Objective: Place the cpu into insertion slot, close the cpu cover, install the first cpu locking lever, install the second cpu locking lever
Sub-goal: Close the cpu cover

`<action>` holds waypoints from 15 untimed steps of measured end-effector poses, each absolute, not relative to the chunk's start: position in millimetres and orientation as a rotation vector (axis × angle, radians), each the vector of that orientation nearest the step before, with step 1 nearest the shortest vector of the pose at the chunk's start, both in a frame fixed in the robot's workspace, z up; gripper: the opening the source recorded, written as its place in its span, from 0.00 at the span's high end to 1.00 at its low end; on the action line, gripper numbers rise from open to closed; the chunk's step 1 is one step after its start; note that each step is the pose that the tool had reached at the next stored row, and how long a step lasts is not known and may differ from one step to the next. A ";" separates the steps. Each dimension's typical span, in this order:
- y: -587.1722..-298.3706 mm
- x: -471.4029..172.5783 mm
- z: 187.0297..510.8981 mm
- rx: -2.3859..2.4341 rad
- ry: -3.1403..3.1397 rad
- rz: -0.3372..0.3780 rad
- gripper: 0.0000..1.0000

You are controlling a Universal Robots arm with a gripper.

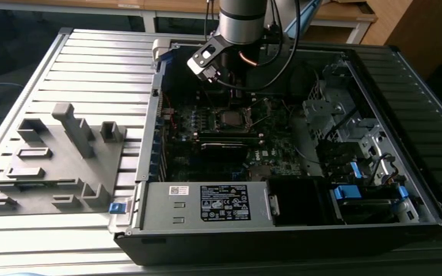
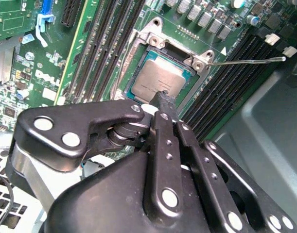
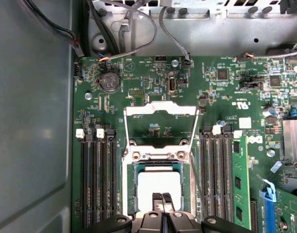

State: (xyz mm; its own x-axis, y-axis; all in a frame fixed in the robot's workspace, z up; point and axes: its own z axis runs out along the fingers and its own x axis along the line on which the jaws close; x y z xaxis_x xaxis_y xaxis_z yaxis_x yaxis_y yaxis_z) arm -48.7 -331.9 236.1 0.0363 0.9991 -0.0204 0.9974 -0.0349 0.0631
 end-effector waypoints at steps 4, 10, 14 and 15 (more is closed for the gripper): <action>-332.0 -48.7 237.4 2.218 2.140 0.045 0.89; -331.9 -48.7 238.8 2.218 2.140 0.045 0.89; -332.0 -48.5 239.0 2.217 2.140 0.045 0.89; -332.0 -48.1 239.1 2.217 2.140 0.045 0.89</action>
